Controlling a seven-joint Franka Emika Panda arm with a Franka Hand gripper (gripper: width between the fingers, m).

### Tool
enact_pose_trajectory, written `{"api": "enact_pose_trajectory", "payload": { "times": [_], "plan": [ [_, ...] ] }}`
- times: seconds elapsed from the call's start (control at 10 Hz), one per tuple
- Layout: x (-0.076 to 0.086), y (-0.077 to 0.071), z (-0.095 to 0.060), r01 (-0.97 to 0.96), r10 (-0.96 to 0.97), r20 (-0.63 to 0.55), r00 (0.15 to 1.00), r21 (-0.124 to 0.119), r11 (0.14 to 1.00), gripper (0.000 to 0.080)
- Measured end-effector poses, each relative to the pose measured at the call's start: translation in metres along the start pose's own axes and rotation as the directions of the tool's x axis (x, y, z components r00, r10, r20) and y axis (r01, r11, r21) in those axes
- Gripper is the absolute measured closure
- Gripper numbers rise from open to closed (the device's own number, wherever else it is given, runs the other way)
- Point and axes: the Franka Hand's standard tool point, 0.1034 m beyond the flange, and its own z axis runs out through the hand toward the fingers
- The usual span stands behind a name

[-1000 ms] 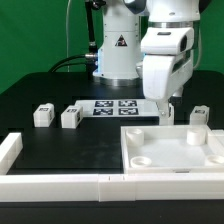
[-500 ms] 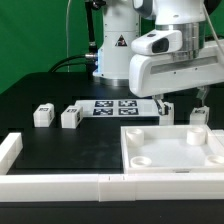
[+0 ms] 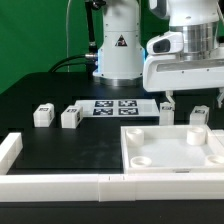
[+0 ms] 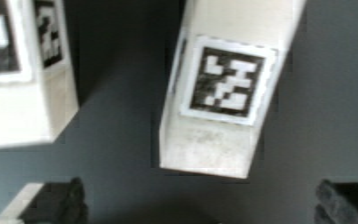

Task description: Assemble one leg

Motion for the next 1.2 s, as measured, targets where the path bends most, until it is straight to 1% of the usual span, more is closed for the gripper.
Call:
{"api": "enact_pose_trajectory", "payload": {
  "times": [0.1,0.3,0.4,0.5,0.6,0.7,0.8,0.9,1.0,1.1,1.2],
  "plan": [
    [0.000,0.001,0.001,-0.072,0.072,0.004,0.997,0.005,0.997,0.0150],
    [-0.002,-0.002,0.001,-0.276,0.276,0.013,0.961,0.016,0.961,0.0150],
    [-0.003,-0.003,0.001,-0.305,0.305,0.015,0.952,0.017,0.952,0.0150],
    [-0.003,-0.002,0.001,-0.286,0.286,0.018,0.958,0.016,0.958,0.0150],
    [-0.003,0.001,0.002,-0.283,0.282,0.036,0.959,0.010,0.959,0.0150],
    [-0.004,0.000,0.002,-0.282,0.282,0.034,0.959,0.011,0.959,0.0150],
    [-0.008,0.000,0.004,-0.249,0.248,0.058,0.967,0.001,0.969,0.0150],
    [-0.011,0.007,0.004,-0.214,0.214,0.160,0.964,-0.018,0.977,0.0150],
    [-0.008,0.010,0.003,-0.203,0.203,0.233,0.951,-0.022,0.979,0.0150],
    [-0.010,0.013,0.002,-0.187,0.186,0.337,0.923,-0.028,0.982,0.0150],
    [-0.008,0.014,0.002,-0.186,0.181,0.413,0.892,-0.028,0.982,0.0150]
  ]
}}
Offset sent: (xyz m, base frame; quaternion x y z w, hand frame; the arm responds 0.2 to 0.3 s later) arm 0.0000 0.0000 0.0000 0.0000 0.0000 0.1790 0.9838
